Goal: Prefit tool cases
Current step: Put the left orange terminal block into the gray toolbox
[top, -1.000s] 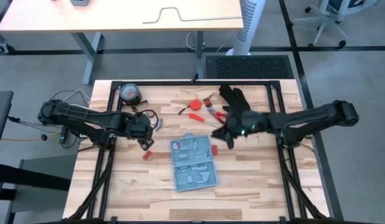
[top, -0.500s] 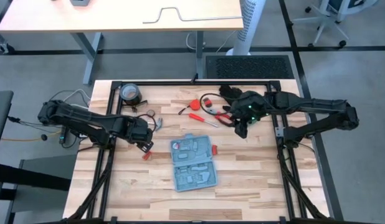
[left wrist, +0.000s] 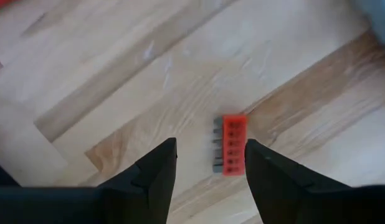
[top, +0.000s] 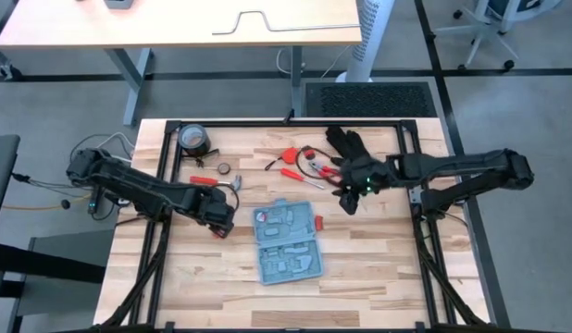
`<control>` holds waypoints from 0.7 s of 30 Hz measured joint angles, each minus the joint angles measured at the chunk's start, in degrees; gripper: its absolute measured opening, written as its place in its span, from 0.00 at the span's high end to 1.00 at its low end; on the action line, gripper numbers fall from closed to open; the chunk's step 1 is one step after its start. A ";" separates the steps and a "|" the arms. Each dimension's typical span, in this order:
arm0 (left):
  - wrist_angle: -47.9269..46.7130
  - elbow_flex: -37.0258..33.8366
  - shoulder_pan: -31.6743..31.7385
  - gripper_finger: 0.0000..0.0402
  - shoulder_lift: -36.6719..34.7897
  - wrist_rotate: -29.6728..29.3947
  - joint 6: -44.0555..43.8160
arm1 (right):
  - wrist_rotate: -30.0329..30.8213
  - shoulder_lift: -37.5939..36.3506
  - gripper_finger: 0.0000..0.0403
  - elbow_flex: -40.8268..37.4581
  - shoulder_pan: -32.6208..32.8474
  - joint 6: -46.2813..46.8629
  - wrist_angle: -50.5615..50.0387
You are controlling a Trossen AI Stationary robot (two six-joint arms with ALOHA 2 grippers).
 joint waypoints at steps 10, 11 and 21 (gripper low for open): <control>3.40 -0.02 -5.01 0.55 6.80 -0.25 -1.29 | 6.45 0.00 0.59 -7.94 5.94 12.39 6.83; 4.21 -0.02 -5.27 0.55 7.31 -0.28 -1.63 | 6.58 0.02 0.59 -8.53 6.41 13.15 7.40; 7.22 -1.81 -5.03 0.55 9.47 -0.77 -1.44 | 7.74 0.00 0.59 -11.38 9.46 18.31 8.90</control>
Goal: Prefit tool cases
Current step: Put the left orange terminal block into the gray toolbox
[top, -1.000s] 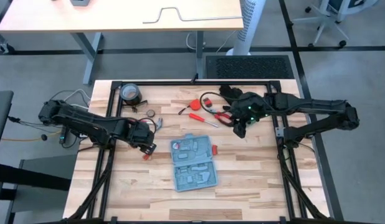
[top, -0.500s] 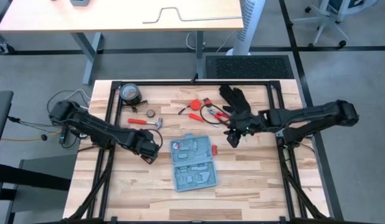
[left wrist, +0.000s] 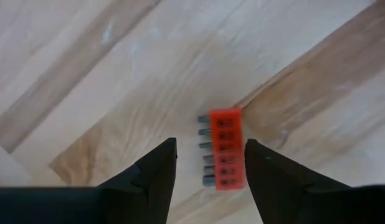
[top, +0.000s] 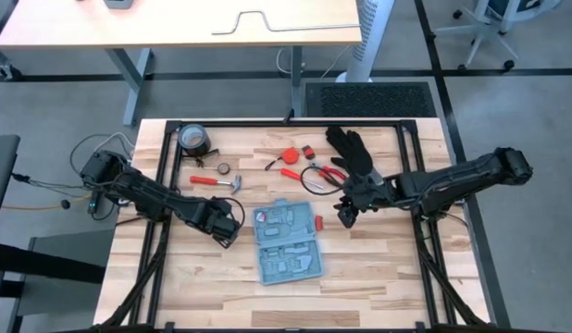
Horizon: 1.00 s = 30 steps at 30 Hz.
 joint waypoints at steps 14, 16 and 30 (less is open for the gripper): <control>6.81 -5.25 0.18 0.58 -0.40 4.50 2.33 | 1.68 0.00 0.59 0.00 0.09 0.63 -0.09; 6.81 -5.25 0.18 0.61 -0.38 4.69 2.78 | 1.68 0.00 0.59 0.00 0.09 0.63 -0.09; 5.86 -4.99 0.18 0.80 -2.13 5.58 5.44 | 1.64 0.00 0.59 0.00 0.06 0.25 -0.14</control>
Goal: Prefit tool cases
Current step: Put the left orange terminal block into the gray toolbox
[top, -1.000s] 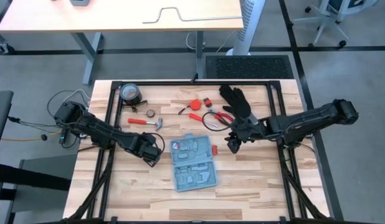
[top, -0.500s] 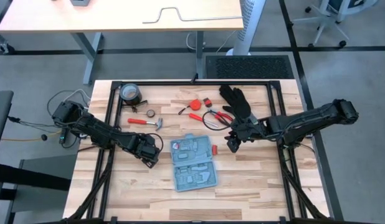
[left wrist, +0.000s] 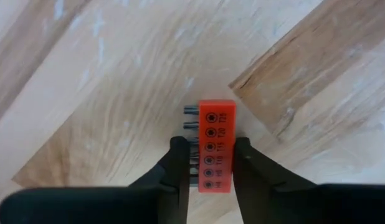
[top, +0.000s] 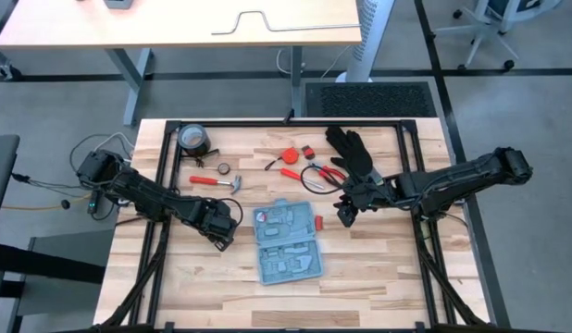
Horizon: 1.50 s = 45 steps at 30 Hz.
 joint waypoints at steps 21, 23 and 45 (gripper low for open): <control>7.40 12.82 -2.16 0.79 -0.03 -2.60 7.91 | -1.59 0.00 0.59 0.00 0.16 -4.52 0.41; 8.83 15.30 -2.16 0.79 2.11 -2.75 9.45 | -1.92 0.00 0.59 0.00 1.01 -4.67 0.63; 10.24 42.23 -7.83 0.79 28.32 -6.77 25.77 | -1.73 -0.66 0.59 -9.43 14.15 5.19 14.13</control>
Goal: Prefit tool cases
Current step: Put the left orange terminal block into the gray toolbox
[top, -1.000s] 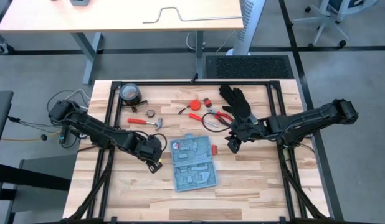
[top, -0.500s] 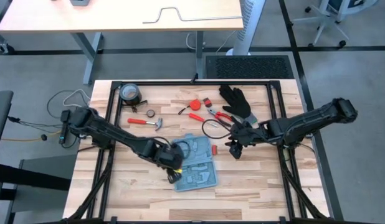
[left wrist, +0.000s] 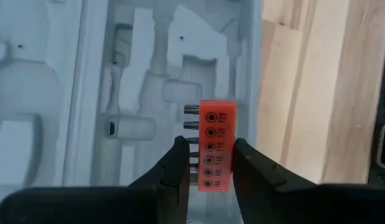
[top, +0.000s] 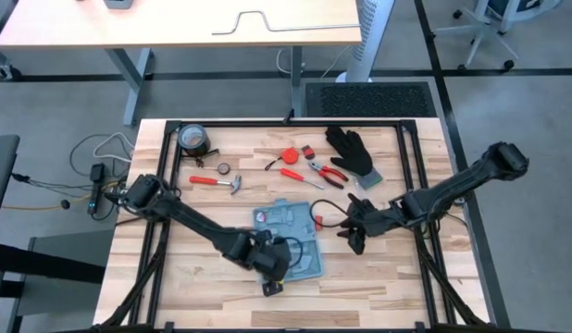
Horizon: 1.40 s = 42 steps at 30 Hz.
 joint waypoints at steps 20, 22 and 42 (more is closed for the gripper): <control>6.65 -6.60 -3.45 0.79 0.00 -3.06 -0.07 | 0.33 -0.02 0.59 -2.00 1.37 1.58 3.49; 6.55 -6.99 -3.45 0.79 -0.01 -2.02 -0.05 | 0.32 -0.02 0.59 -2.00 1.37 1.58 3.49; 3.79 -8.36 -2.49 0.79 -0.02 -0.16 3.01 | 0.33 0.00 0.59 -2.00 0.93 1.64 3.51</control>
